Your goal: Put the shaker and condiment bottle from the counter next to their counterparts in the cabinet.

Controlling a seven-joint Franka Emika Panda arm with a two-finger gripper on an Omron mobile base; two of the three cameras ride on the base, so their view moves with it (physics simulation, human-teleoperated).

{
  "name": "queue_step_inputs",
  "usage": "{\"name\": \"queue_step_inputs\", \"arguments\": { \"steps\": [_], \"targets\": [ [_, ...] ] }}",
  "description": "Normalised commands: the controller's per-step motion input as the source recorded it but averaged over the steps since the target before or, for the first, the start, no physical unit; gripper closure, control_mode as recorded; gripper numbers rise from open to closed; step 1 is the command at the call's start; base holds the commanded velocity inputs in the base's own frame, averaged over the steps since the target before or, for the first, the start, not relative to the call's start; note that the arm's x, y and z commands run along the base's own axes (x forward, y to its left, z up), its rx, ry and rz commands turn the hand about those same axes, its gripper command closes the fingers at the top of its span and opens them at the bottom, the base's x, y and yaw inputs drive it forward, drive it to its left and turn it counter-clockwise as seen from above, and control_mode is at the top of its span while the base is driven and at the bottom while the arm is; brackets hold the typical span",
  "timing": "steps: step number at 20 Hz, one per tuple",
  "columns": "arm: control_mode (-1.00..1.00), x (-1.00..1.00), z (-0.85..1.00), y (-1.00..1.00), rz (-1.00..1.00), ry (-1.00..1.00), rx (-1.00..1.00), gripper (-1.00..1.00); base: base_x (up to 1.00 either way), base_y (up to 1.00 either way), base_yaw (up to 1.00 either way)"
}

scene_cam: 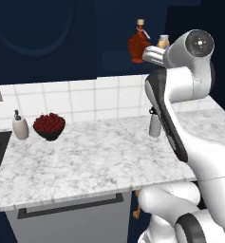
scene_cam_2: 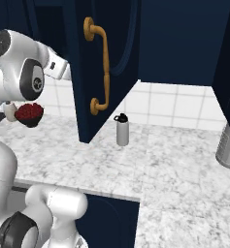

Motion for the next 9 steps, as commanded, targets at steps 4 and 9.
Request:
{"name": "queue_step_inputs", "arguments": {
  "steps": [4,9],
  "targets": [
    [-1.0,-1.0,-0.24,0.0,0.0,0.12,0.0,-1.0,0.0,0.0,0.0],
    [-1.0,-0.95,-0.11,0.0,0.0,0.18,0.0,-1.0,0.0,0.0,0.0]
  ]
}}
